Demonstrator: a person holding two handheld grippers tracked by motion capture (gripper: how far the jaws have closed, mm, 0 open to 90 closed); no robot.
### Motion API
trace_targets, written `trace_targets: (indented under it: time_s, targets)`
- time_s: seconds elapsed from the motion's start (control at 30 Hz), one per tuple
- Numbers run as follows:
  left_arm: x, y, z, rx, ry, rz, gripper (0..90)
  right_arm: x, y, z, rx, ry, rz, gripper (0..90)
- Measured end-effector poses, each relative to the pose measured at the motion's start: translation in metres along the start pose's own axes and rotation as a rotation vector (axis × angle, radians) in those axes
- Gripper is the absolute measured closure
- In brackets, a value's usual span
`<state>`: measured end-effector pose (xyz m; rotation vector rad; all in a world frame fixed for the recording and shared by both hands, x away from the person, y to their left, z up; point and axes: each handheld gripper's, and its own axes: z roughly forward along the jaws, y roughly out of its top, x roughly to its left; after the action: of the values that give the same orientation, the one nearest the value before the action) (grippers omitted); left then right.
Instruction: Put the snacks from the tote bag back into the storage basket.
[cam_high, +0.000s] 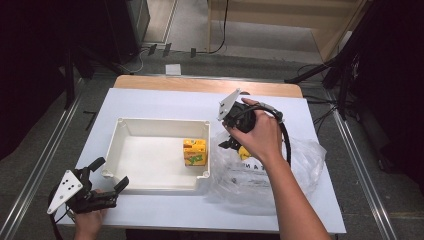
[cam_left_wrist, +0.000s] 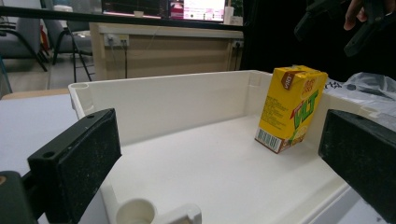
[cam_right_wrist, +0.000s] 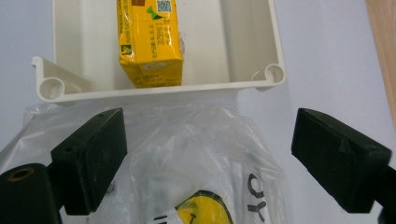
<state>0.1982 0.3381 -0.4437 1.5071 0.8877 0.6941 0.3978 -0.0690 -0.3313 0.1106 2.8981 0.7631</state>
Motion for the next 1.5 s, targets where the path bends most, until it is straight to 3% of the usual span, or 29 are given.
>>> trace_targets:
  time_s: [1.5]
  targets:
    - [0.0,0.0,0.0,0.006,0.001,0.007,0.0,0.013,-0.099,-0.024,-0.021,-0.06,0.153,13.4]
